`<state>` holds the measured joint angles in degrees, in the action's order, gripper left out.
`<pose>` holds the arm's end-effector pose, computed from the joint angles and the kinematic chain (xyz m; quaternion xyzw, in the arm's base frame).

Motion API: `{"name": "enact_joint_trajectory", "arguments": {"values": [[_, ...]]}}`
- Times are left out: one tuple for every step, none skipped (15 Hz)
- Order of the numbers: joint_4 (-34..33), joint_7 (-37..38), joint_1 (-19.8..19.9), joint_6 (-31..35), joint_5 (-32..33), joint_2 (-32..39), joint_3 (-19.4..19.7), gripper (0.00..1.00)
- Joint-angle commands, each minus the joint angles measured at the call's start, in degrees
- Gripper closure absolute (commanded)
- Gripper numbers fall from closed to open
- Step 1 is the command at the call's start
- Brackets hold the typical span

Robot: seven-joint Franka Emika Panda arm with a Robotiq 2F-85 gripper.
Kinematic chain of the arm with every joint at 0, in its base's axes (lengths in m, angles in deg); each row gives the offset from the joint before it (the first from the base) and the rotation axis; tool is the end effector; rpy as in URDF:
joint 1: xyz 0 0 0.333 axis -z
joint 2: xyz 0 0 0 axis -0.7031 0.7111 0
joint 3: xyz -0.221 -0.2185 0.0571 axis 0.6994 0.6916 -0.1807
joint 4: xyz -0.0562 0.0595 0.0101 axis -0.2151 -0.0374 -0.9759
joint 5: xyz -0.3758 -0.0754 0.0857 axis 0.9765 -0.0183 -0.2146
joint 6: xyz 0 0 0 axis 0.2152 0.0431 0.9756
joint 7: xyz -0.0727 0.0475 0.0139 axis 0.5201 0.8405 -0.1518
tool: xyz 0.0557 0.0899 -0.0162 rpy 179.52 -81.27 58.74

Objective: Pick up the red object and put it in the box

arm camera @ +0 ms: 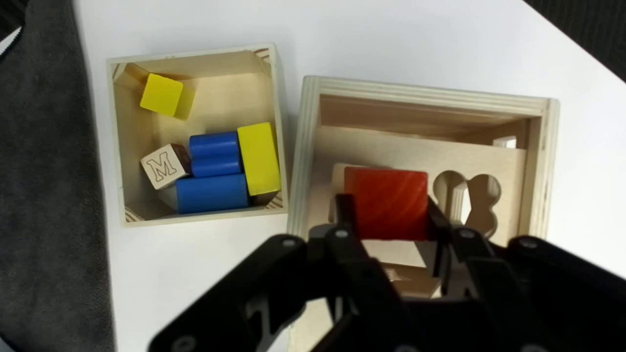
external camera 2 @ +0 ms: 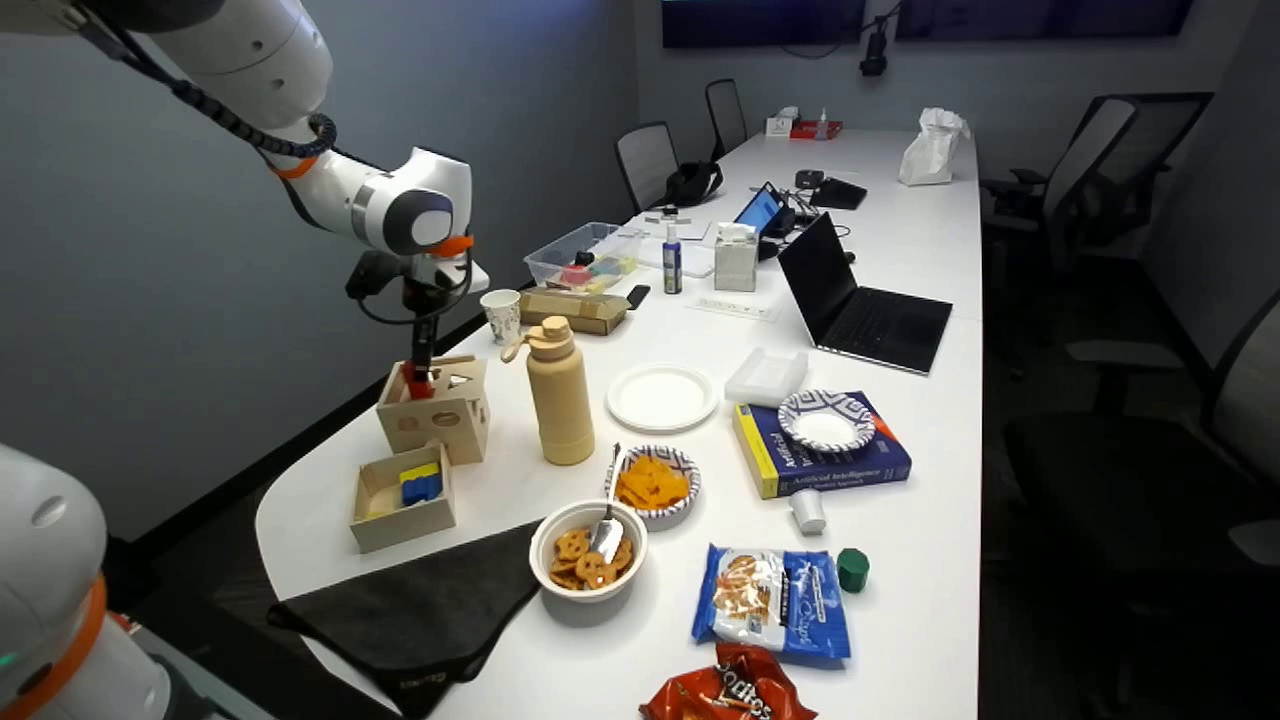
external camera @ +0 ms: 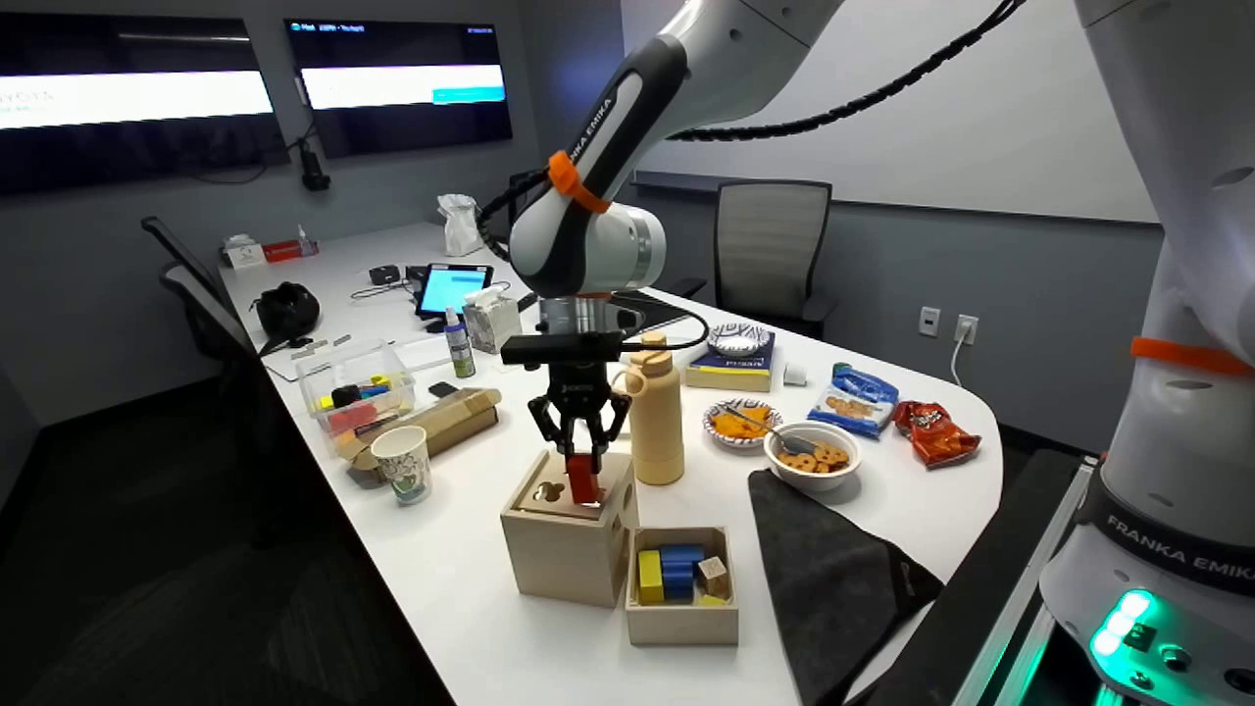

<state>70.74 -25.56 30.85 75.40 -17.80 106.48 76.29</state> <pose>0.5492 0.2088 0.2066 -0.9000 0.4087 0.1405 0.0571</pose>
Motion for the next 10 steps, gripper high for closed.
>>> {"name": "enact_joint_trajectory", "arguments": {"values": [[1.7, 1.2, -0.1, 1.6, -0.8, -0.3, 0.3, 0.92], [1.8, 1.3, -0.1, 1.7, -0.9, -0.4, 0.3, 0.92], [1.9, 1.3, 0.0, 1.7, -1.1, -0.4, 0.2, 0.92], [1.9, 1.3, 0.0, 1.5, -1.2, -0.4, 0.2, 0.92], [1.9, 1.2, 0.1, 1.4, -1.4, -0.3, 0.1, 0.92], [2.1, 1.1, 0.1, 1.4, -1.6, -0.4, 0.0, 0.92], [2.4, 1.3, 0.0, 1.5, -1.6, -0.6, 0.0, 0.92], [2.7, 1.5, -0.2, 1.6, -1.6, -0.9, 0.0, 0.92], [3.0, 1.7, -0.2, 1.5, -1.5, -1.0, 0.1, 0.92], [3.3, 1.7, -0.2, 1.6, -1.6, -1.1, 0.0, 0.92]]}}
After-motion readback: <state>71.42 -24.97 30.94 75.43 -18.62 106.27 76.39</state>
